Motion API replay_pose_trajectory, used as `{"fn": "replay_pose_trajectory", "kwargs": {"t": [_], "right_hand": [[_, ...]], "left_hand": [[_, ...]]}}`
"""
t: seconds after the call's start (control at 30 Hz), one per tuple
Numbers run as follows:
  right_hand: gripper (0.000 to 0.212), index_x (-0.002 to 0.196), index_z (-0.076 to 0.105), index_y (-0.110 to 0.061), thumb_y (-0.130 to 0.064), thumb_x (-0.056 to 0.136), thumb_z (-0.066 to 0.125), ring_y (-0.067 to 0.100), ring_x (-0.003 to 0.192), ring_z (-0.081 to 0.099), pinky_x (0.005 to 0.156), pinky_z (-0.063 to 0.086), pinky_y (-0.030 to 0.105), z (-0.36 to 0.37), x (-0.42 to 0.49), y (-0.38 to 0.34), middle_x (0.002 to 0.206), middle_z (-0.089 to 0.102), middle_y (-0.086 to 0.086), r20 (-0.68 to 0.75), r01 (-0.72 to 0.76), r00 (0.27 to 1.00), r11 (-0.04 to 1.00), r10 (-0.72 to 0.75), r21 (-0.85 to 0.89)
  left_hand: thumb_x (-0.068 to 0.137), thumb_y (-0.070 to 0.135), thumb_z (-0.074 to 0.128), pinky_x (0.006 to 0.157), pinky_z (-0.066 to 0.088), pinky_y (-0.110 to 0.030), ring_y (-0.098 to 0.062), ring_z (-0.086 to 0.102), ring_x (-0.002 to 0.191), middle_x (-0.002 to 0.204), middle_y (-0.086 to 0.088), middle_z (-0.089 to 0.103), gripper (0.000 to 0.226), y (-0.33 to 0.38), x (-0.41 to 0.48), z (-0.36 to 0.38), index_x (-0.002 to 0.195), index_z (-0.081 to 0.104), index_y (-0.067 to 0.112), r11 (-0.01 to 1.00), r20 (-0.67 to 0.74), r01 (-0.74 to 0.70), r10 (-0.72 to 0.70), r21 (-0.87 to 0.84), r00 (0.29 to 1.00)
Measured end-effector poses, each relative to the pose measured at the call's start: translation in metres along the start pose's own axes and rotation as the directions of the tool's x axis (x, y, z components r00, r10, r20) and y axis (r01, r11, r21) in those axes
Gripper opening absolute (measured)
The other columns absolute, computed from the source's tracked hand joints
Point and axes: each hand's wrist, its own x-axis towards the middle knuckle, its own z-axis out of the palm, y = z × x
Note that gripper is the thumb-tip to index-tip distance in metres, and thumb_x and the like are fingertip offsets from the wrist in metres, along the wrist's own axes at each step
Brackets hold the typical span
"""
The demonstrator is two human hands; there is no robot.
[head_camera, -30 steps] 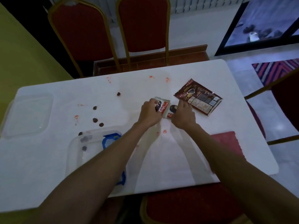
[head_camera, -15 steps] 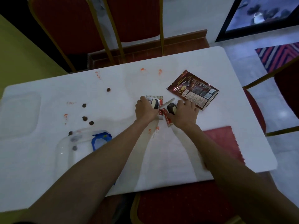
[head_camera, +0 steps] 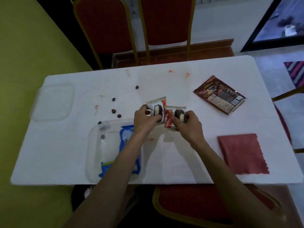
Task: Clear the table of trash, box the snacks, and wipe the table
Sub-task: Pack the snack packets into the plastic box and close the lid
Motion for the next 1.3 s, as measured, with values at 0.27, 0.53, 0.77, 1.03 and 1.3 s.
{"fn": "replay_pose_trajectory", "kwargs": {"t": [0.27,0.53,0.77,1.03,1.3], "right_hand": [[0.031,0.093,0.064,-0.017,-0.044,0.084,0.075,0.011,0.075,0.068,0.067,0.058,0.03,0.091,-0.063,-0.044,0.084,0.071,-0.003,0.195,0.076,0.978,0.997,-0.074,-0.001],[0.017,0.094,0.06,-0.02,-0.034,0.091,0.069,0.005,0.072,0.063,0.059,0.049,0.017,0.158,-0.083,-0.057,0.088,0.068,-0.004,0.32,0.178,0.941,0.964,-0.107,-0.199],[0.016,0.095,0.055,-0.015,-0.03,0.096,0.062,0.005,0.067,0.057,0.052,0.041,0.016,0.19,-0.075,-0.066,0.079,0.06,-0.005,0.258,0.21,0.957,0.934,-0.136,-0.289],[0.01,0.1,0.055,-0.013,-0.023,0.099,0.057,0.006,0.069,0.057,0.056,0.045,0.016,0.228,-0.068,-0.062,0.087,0.065,0.0,0.306,0.289,0.934,0.894,-0.185,-0.342],[0.029,0.12,0.042,-0.009,-0.029,0.101,0.052,0.021,0.076,0.067,0.069,0.061,0.042,0.252,-0.07,-0.062,0.083,0.062,0.004,0.216,0.252,0.962,0.842,-0.165,-0.478]], "left_hand": [[0.076,0.012,0.077,0.075,0.057,-0.025,-0.01,0.07,0.09,0.102,0.005,0.074,0.04,-0.062,-0.039,-0.126,0.113,0.068,0.022,0.99,-0.137,0.126,-0.134,-0.061,0.981],[0.084,0.02,0.069,0.073,0.049,-0.03,-0.026,0.065,0.095,0.108,-0.008,0.069,0.033,-0.113,-0.05,-0.179,0.115,0.061,0.016,0.854,-0.229,0.184,-0.079,0.487,0.97],[0.092,0.022,0.062,0.074,0.049,-0.035,-0.03,0.064,0.097,0.112,-0.014,0.064,0.038,-0.137,-0.049,-0.174,0.124,0.046,0.01,0.758,-0.087,0.103,-0.061,0.644,0.994],[0.091,0.016,0.065,0.079,0.047,-0.031,-0.026,0.061,0.108,0.124,-0.014,0.059,0.055,-0.155,-0.046,-0.167,0.135,0.036,0.005,0.745,0.024,0.017,-0.044,0.667,0.999],[0.085,0.014,0.069,0.083,0.048,-0.028,-0.023,0.043,0.12,0.137,-0.011,0.04,0.063,-0.163,-0.051,-0.165,0.14,0.038,0.007,0.696,0.039,-0.126,0.139,0.707,0.99]]}}
